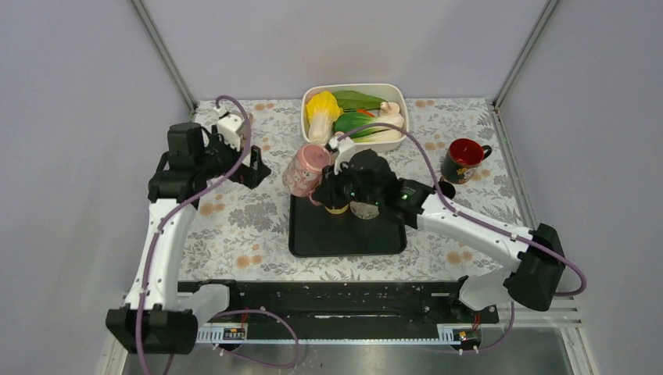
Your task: Turn the mug right side up
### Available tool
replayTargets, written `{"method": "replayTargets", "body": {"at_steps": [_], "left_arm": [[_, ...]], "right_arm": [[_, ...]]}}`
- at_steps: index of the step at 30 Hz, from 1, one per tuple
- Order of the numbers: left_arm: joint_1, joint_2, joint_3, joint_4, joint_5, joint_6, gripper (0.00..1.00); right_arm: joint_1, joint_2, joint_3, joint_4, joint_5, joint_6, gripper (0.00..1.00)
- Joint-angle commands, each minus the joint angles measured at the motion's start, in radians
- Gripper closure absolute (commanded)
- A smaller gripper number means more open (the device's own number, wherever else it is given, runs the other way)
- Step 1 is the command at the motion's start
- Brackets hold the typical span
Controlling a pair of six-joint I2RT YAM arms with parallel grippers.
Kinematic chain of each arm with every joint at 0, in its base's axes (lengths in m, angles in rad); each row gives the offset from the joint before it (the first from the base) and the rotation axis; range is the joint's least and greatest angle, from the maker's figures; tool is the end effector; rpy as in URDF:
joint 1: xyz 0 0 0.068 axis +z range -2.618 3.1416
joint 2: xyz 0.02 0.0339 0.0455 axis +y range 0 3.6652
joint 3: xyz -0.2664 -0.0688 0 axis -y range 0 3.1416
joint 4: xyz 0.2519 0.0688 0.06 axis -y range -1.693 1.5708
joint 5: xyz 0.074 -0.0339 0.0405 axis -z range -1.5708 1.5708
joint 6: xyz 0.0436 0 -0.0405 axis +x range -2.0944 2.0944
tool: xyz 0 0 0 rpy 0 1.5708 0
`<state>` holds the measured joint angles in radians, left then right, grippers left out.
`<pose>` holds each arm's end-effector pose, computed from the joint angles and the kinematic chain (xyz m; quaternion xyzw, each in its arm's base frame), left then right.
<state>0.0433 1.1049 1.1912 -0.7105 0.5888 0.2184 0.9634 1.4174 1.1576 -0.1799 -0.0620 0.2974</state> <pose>0.2364 -0.0140 0.3686 0.2062 0.8369 -0.1991 0.4662 0.1944 0.2844 0.3200 -0.2915 0.7921 0.3369 0.4172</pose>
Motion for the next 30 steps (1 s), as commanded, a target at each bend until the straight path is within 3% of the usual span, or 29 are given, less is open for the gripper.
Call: {"method": "replayTargets", "body": {"at_steps": [1, 8, 16, 19, 22, 26, 30], "left_arm": [[-0.137, -0.140, 0.089, 0.038, -0.038, 0.219, 0.01], [-0.223, -0.222, 0.010, 0.278, -0.006, 0.476, 0.03], [-0.271, -0.302, -0.338, 0.742, -0.030, 0.717, 0.08], [-0.276, -0.320, -0.444, 0.962, -0.067, 0.680, 0.09], [-0.277, -0.349, -0.492, 1.200, -0.148, 0.507, 0.10], [-0.277, -0.369, -0.436, 1.077, -0.065, 0.421, 0.13], [-0.276, -0.364, -0.389, 0.937, 0.139, 0.377, 0.16]], "right_arm": [[-0.080, -0.099, 0.122, 0.107, -0.133, 0.191, 1.00], [-0.157, -0.108, 0.300, 0.010, -0.194, 0.302, 1.00], [-0.169, -0.093, 0.435, -0.072, -0.217, 0.377, 1.00], [-0.169, -0.089, 0.435, -0.072, -0.227, 0.409, 1.00], [-0.170, -0.089, 0.429, -0.072, -0.221, 0.420, 1.00], [-0.169, -0.075, 0.436, -0.072, -0.221, 0.421, 1.00], [-0.169, -0.053, 0.454, -0.081, -0.239, 0.421, 1.00]]}}
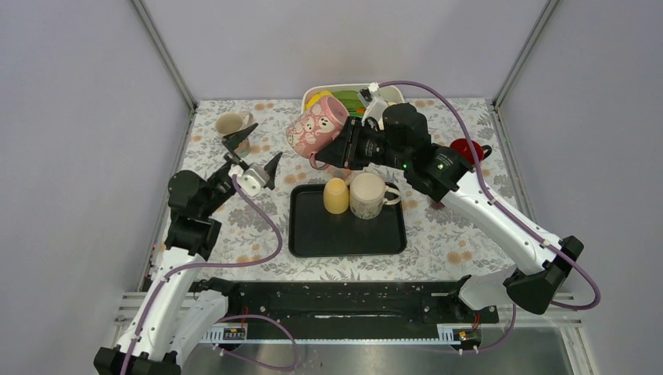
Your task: Turn the mug right side up
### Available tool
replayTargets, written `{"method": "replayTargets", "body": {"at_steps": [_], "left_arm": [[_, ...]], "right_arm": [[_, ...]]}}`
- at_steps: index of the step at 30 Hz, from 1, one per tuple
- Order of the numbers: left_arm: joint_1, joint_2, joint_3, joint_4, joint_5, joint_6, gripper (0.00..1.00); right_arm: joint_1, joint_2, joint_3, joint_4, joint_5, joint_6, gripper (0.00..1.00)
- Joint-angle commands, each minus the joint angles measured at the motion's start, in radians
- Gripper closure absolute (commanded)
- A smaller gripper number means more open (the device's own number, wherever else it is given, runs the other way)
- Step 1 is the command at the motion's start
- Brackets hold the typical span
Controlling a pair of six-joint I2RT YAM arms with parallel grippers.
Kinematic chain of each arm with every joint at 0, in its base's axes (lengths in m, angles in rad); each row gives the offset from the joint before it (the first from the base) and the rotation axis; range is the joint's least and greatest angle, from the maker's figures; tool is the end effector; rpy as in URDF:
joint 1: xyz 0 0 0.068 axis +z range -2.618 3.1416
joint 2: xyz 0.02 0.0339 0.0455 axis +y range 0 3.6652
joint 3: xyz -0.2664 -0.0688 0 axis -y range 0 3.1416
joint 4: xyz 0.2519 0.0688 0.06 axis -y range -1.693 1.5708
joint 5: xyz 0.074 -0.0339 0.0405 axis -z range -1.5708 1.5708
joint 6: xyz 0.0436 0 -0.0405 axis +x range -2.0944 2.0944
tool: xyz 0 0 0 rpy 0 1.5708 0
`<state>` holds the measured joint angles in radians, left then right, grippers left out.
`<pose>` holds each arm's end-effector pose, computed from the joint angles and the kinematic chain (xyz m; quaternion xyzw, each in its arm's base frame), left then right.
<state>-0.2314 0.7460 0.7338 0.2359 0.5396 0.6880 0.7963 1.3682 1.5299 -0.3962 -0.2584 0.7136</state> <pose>0.1755 -0.0644 0.3759 0.4534 0.4464 0.0086 0.7714 0.2147 0.2353 0.4472 -0.1119 0.7745 0.4947 0.3781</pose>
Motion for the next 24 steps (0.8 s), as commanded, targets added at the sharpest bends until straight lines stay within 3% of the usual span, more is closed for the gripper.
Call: {"method": "replayTargets", "body": {"at_steps": [1, 8, 13, 17, 24], "left_arm": [[-0.003, 0.000, 0.069, -0.010, 0.209, -0.104, 0.17], [-0.009, 0.053, 0.036, 0.088, 0.210, 0.017, 0.21], [-0.017, 0.086, 0.027, 0.203, 0.216, 0.020, 0.21], [-0.020, 0.100, -0.021, 0.400, 0.175, -0.031, 0.30], [-0.037, 0.134, -0.034, 0.437, 0.226, -0.032, 0.34]], "right_arm": [[-0.002, 0.000, 0.081, 0.136, -0.046, 0.008, 1.00], [-0.002, -0.004, 0.057, 0.174, -0.062, 0.046, 1.00], [-0.002, 0.007, 0.062, 0.181, -0.091, 0.075, 1.00], [-0.002, 0.023, 0.066, 0.185, -0.109, 0.092, 1.00], [-0.002, 0.067, 0.102, 0.214, -0.162, 0.140, 1.00]]}}
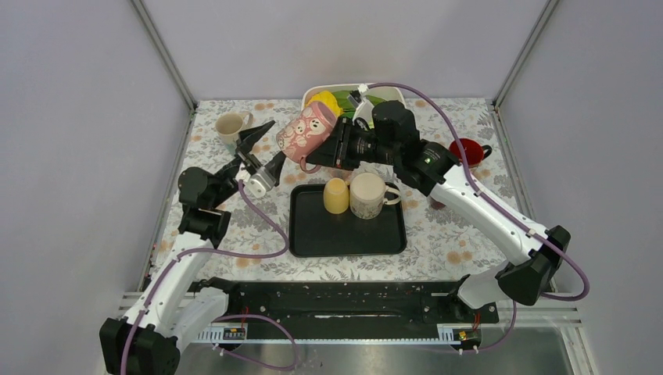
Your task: Turn the mug right side up
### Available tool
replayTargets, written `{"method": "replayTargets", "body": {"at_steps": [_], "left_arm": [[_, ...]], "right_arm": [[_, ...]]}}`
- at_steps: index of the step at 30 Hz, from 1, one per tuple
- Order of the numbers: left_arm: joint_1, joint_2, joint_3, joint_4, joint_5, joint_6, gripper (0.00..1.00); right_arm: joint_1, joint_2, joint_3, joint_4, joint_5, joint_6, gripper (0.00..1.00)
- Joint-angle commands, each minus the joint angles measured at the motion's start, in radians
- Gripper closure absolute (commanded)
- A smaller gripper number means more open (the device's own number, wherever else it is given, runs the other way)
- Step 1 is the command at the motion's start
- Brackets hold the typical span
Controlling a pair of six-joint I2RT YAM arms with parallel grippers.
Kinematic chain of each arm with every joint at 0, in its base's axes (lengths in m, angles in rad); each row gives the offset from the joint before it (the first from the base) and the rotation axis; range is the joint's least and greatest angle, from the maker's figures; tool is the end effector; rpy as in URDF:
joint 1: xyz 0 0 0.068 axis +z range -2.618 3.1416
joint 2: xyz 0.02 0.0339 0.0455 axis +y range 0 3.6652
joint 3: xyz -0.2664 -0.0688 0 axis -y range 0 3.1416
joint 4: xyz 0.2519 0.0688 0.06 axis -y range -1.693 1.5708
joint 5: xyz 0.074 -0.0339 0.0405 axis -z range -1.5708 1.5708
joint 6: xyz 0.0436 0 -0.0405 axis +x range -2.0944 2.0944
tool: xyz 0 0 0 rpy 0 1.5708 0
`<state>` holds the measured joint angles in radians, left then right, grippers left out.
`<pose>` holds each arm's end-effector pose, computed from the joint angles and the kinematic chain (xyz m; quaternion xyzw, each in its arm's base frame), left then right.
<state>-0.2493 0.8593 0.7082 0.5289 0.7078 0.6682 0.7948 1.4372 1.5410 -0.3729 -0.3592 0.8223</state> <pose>0.1904 -0.0777 0.3762 0.4904 0.3455 -0.0291 0.7996 0.2269 0.2531 0.4328 -0.0975 0.7842 0.5293 0.3089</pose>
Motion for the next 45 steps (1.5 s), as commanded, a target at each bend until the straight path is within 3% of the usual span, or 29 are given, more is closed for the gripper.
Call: {"method": "replayTargets", "body": {"at_steps": [1, 5, 8, 12, 13, 16, 17, 26, 32, 39, 41, 43, 45], "left_arm": [[-0.019, 0.028, -0.013, 0.165, 0.055, -0.012, 0.35], [-0.020, 0.065, -0.015, 0.215, 0.059, 0.007, 0.37], [-0.021, 0.091, -0.018, 0.341, 0.070, -0.066, 0.42], [-0.022, 0.109, 0.024, 0.345, 0.120, -0.148, 0.50], [-0.022, 0.111, 0.025, 0.342, 0.138, -0.160, 0.54], [-0.028, 0.110, 0.018, 0.338, 0.155, -0.178, 0.92], [-0.028, 0.110, 0.020, 0.326, 0.155, -0.189, 1.00], [-0.030, 0.097, 0.035, 0.175, 0.049, -0.311, 1.00], [-0.031, 0.089, 0.011, 0.146, -0.063, -0.406, 1.00], [-0.033, 0.088, 0.049, -0.026, -0.167, -0.412, 1.00], [-0.033, 0.082, 0.052, -0.079, -0.205, -0.403, 1.00], [-0.032, 0.077, 0.059, -0.155, -0.262, -0.383, 1.00], [-0.024, 0.077, 0.072, -0.221, -0.312, -0.388, 1.00]], "right_arm": [[0.000, 0.001, 0.090, 0.194, -0.070, 0.039, 1.00], [-0.001, 0.000, 0.075, 0.222, -0.099, 0.074, 1.00], [0.000, 0.007, 0.073, 0.226, -0.119, 0.093, 1.00], [0.000, 0.016, 0.073, 0.223, -0.125, 0.100, 1.00], [0.000, 0.020, 0.075, 0.223, -0.127, 0.101, 1.00], [0.000, 0.038, 0.085, 0.223, -0.136, 0.105, 1.00], [0.000, 0.043, 0.088, 0.224, -0.136, 0.104, 1.00], [-0.002, 0.082, 0.093, 0.203, -0.072, 0.084, 1.00], [-0.002, 0.113, 0.096, 0.170, 0.007, 0.043, 0.55], [-0.003, 0.174, 0.123, 0.191, 0.038, 0.048, 0.41], [-0.008, 0.175, 0.117, 0.191, 0.050, 0.047, 0.27], [-0.012, 0.165, 0.098, 0.187, 0.072, 0.040, 0.03], [-0.017, 0.151, 0.076, 0.164, 0.105, 0.027, 0.01]]}}
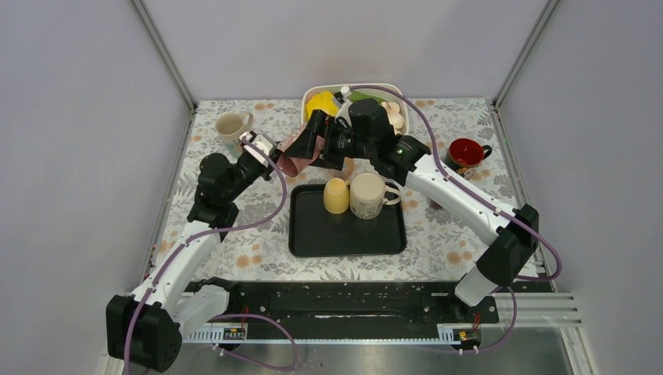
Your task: Turn the mug right side up
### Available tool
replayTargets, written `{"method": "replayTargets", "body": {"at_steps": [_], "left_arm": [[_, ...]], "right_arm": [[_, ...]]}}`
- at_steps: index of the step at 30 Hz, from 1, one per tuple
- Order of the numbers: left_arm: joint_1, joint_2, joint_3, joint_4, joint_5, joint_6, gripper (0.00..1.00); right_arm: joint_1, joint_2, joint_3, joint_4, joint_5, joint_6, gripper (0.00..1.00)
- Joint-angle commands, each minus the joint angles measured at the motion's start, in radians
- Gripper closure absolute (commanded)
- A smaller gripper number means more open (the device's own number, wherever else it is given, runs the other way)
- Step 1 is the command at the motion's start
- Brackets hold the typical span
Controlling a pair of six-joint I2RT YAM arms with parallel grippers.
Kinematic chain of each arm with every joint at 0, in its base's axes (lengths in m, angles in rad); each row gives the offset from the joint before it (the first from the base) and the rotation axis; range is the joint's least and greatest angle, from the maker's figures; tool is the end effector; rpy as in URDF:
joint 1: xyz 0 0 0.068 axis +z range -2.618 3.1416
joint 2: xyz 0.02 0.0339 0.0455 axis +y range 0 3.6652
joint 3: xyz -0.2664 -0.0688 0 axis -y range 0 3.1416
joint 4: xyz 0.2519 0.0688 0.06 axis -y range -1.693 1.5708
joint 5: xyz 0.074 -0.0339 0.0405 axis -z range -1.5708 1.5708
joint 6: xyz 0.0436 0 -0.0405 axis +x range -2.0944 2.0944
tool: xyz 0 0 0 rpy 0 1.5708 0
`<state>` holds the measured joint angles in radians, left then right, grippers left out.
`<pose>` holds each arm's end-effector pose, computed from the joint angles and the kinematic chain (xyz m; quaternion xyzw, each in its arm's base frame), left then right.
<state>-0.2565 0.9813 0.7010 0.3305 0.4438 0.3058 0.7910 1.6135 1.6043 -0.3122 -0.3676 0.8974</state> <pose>0.2311 -0.0800 0.3286 0.3397 0.6016 -0.1342 0.7104 0.2649 0.2902 0.4011 -0.0643 0.8020 0.5283 0.2712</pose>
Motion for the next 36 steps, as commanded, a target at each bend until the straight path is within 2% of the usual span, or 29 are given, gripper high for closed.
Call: {"method": "replayTargets", "body": {"at_steps": [1, 7, 10, 13, 18, 22, 26, 31, 36], "left_arm": [[-0.012, -0.042, 0.093, -0.062, -0.072, -0.039, 1.00], [0.039, 0.006, 0.226, -0.317, -0.173, -0.058, 1.00], [0.122, 0.081, 0.352, -0.573, -0.119, -0.029, 1.00], [0.216, 0.159, 0.440, -0.790, -0.106, 0.056, 1.00], [0.329, 0.274, 0.501, -1.035, -0.126, 0.223, 1.00], [0.404, 0.439, 0.581, -1.152, -0.219, 0.325, 1.00], [0.489, 0.608, 0.715, -1.223, -0.310, 0.350, 1.00], [0.587, 0.803, 0.910, -1.317, -0.329, 0.352, 1.00], [0.638, 0.917, 0.990, -1.327, -0.301, 0.360, 1.00]], "right_arm": [[-0.015, -0.028, 0.005, 0.083, 0.132, -0.061, 0.01], [-0.022, -0.054, 0.001, -0.035, 0.241, -0.198, 0.01], [-0.021, -0.077, 0.002, -0.077, 0.279, -0.275, 0.01], [-0.021, -0.102, -0.012, -0.104, 0.295, -0.359, 0.01], [-0.021, -0.148, -0.072, -0.105, 0.305, -0.440, 0.01], [-0.021, -0.168, -0.112, -0.106, 0.293, -0.490, 0.01], [-0.021, -0.181, -0.145, -0.108, 0.279, -0.535, 0.01], [-0.021, -0.197, -0.155, -0.157, 0.257, -0.607, 0.01], [-0.021, -0.219, -0.181, -0.215, 0.272, -0.685, 0.01]]}}
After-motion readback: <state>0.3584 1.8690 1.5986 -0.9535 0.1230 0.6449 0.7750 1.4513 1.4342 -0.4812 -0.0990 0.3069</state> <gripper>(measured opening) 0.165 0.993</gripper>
